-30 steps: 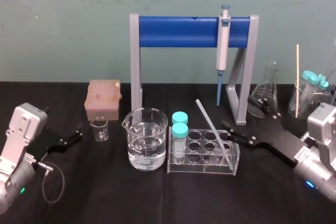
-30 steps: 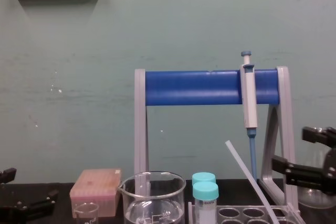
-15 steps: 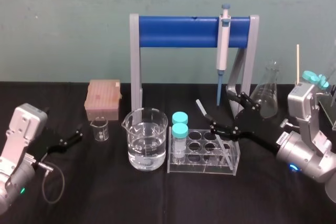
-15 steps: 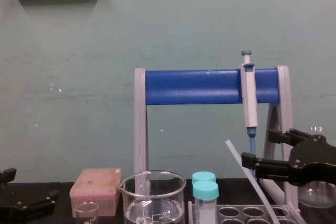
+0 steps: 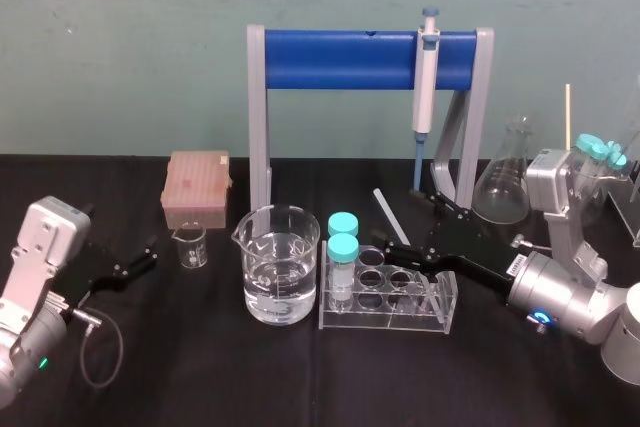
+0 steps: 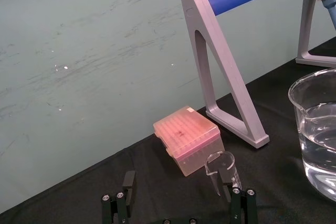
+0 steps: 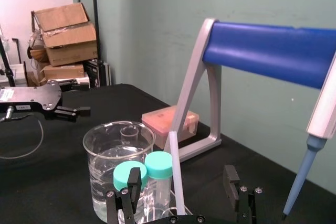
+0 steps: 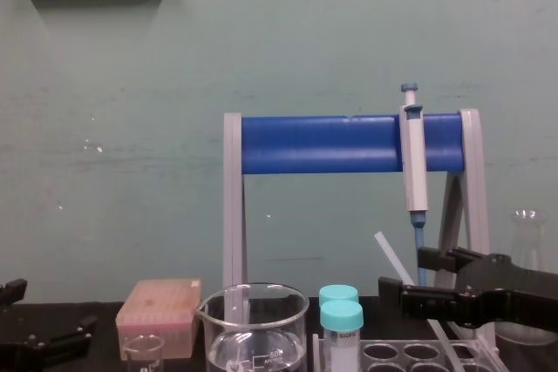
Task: Pick up the stirring rod with one hand, then place it down.
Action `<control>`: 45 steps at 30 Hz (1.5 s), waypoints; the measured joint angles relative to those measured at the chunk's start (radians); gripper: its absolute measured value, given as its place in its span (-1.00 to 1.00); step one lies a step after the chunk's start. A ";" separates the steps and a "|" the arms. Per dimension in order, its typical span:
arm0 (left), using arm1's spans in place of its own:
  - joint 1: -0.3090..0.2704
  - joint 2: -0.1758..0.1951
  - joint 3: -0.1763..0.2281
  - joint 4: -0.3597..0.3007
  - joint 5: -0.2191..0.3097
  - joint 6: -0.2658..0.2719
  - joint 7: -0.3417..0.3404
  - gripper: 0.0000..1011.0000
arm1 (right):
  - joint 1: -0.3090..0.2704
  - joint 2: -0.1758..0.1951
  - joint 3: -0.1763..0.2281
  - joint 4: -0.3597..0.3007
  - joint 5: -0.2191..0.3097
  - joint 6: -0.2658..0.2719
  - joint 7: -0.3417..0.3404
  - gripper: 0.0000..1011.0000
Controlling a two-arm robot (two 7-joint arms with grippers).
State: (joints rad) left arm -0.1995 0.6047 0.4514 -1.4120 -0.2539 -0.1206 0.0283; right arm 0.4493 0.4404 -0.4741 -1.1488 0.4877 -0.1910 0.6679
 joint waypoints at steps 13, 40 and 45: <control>0.000 0.000 0.000 0.000 0.000 0.000 0.000 0.98 | 0.026 -0.030 0.009 0.050 -0.018 0.013 0.007 0.98; 0.000 0.000 0.000 0.000 0.000 0.000 0.000 0.98 | 0.022 -0.026 0.009 0.045 -0.017 0.012 0.007 0.29; 0.000 0.000 0.000 0.000 0.000 0.000 0.000 0.98 | 0.022 -0.026 0.009 0.044 -0.017 0.011 0.007 -0.05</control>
State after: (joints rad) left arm -0.1995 0.6047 0.4514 -1.4120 -0.2539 -0.1205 0.0283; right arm 0.4712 0.4145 -0.4653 -1.1046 0.4711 -0.1796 0.6745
